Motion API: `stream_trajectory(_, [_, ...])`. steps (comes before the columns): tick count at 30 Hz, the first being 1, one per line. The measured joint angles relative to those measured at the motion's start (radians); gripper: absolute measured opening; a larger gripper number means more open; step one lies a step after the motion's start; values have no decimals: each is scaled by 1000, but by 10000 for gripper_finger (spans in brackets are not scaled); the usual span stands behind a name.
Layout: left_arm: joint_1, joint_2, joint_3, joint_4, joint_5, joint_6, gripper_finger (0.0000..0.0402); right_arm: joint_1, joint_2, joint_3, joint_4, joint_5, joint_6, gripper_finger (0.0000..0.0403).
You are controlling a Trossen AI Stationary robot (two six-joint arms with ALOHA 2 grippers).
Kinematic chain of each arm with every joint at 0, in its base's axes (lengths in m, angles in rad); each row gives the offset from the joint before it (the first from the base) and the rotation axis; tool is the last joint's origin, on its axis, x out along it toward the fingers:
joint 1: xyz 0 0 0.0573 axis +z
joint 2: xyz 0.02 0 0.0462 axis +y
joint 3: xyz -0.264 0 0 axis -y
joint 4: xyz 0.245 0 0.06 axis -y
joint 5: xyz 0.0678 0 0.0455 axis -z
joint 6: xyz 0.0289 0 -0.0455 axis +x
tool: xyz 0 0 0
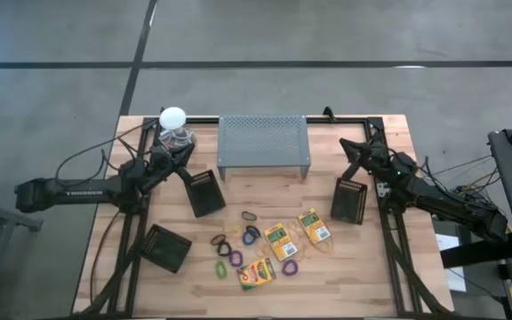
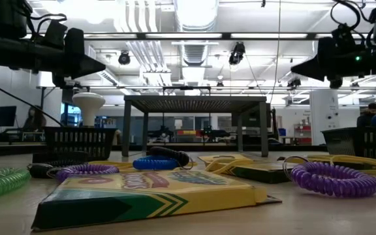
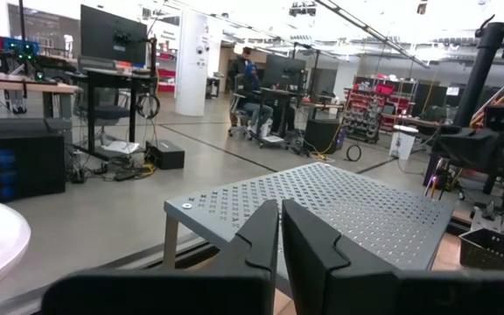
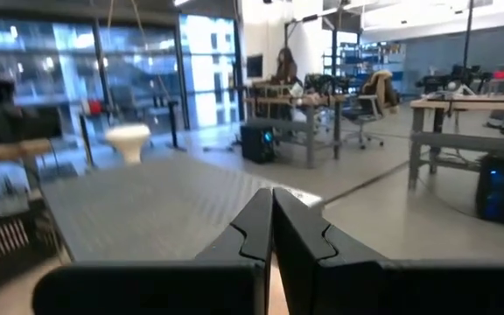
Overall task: Pick & Place Office Desk Supplies
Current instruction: Put the black rubber band into the top left black bin
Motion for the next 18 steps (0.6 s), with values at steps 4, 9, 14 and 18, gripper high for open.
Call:
stream_trajectory(4, [0,0,0,0,0,0,25,0,0,0,28,3,31,8])
stream_trajectory(9, [0,0,0,0,0,0,25,0,1,0,28,2,94,8])
stream_trajectory(14, [0,0,0,0,0,0,25,0,-2,0,36,3,152,8])
stream_trajectory(18, [0,0,0,0,0,-43,25,0,0,0,30,-8,194,8])
